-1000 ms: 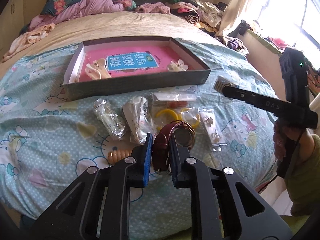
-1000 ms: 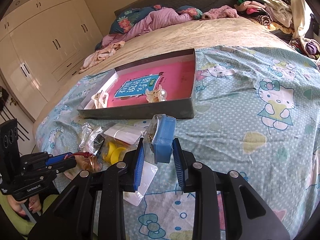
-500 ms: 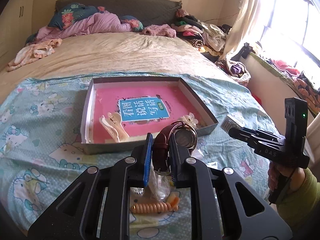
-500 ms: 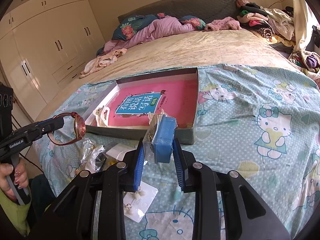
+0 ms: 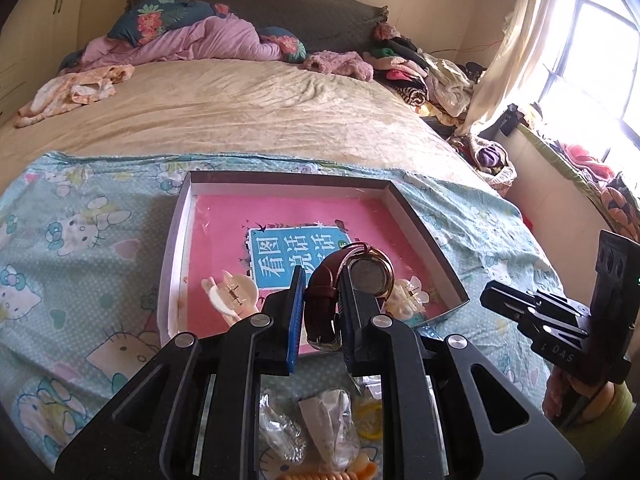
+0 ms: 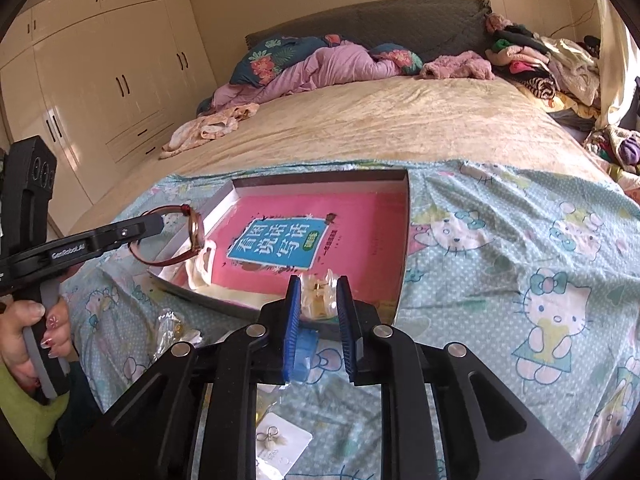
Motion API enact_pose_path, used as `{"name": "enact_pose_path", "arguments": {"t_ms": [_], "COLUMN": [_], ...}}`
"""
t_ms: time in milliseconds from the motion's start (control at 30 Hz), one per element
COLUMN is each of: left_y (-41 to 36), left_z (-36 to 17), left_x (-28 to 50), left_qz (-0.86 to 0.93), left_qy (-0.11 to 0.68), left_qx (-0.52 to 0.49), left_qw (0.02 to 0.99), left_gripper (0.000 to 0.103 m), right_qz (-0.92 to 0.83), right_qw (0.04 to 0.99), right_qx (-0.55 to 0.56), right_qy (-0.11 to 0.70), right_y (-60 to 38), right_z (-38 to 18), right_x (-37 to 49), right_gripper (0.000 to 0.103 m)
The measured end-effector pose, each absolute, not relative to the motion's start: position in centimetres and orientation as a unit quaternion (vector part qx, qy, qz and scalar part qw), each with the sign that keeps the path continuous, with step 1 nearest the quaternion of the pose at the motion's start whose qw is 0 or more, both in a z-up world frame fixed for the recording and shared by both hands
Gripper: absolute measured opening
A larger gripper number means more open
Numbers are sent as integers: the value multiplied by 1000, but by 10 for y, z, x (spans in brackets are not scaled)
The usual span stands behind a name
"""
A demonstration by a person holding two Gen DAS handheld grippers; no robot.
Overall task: Organize jewelry
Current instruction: 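Carry the watch and blue case into the pink tray and release both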
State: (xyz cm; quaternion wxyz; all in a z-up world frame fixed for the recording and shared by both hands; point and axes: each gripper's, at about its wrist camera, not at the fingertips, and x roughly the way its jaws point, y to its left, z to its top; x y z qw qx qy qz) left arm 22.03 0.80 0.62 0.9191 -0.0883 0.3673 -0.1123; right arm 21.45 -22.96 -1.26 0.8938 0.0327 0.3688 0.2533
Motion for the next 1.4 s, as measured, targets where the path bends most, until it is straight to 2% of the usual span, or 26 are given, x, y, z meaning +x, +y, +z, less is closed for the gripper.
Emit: {"name": "enact_pose_path", "arguments": {"t_ms": [33, 67, 100, 233, 400, 433, 467, 800, 1167, 1200, 1300, 1400], "left_y": [7, 6, 4, -1, -6, -6, -5, -2, -6, -6, -5, -2], "left_z": [2, -1, -6, -19, -28, -30, -32, -43, -56, -56, -55, -50], "left_x": [224, 227, 230, 240, 248, 249, 250, 264, 265, 265, 264, 261], "left_qz": [-112, -112, -112, -113, -113, -113, -112, -106, -109, -109, -107, -105], "left_qy": [371, 375, 380, 394, 403, 405, 407, 417, 427, 427, 425, 419], "left_qx": [-85, -84, -83, -83, -80, -80, -81, -88, -90, -90, -91, -90], "left_qw": [918, 916, 914, 908, 904, 904, 903, 898, 893, 893, 894, 897], "left_gripper": [9, 9, 9, 9, 9, 9, 9, 9, 10, 11, 35, 39], "right_qz": [258, 263, 264, 272, 275, 276, 280, 268, 221, 220, 211, 207], "right_qw": [889, 883, 880, 863, 846, 843, 840, 883, 903, 902, 902, 899], "right_qx": [31, 30, 31, 45, 60, 62, 67, 75, 28, 25, 16, 18], "right_qy": [377, 387, 394, 424, 453, 457, 461, 377, 369, 372, 377, 386], "right_y": [-228, -226, -224, -215, -202, -201, -201, -224, -220, -218, -214, -213], "right_z": [-18, -23, -29, -48, -67, -71, -73, -25, -28, -31, -37, -43], "right_x": [214, 213, 212, 213, 220, 222, 222, 216, 266, 270, 280, 286], "right_gripper": [21, 30, 34, 46, 46, 44, 36, 34, 34, 34, 34, 34]}}
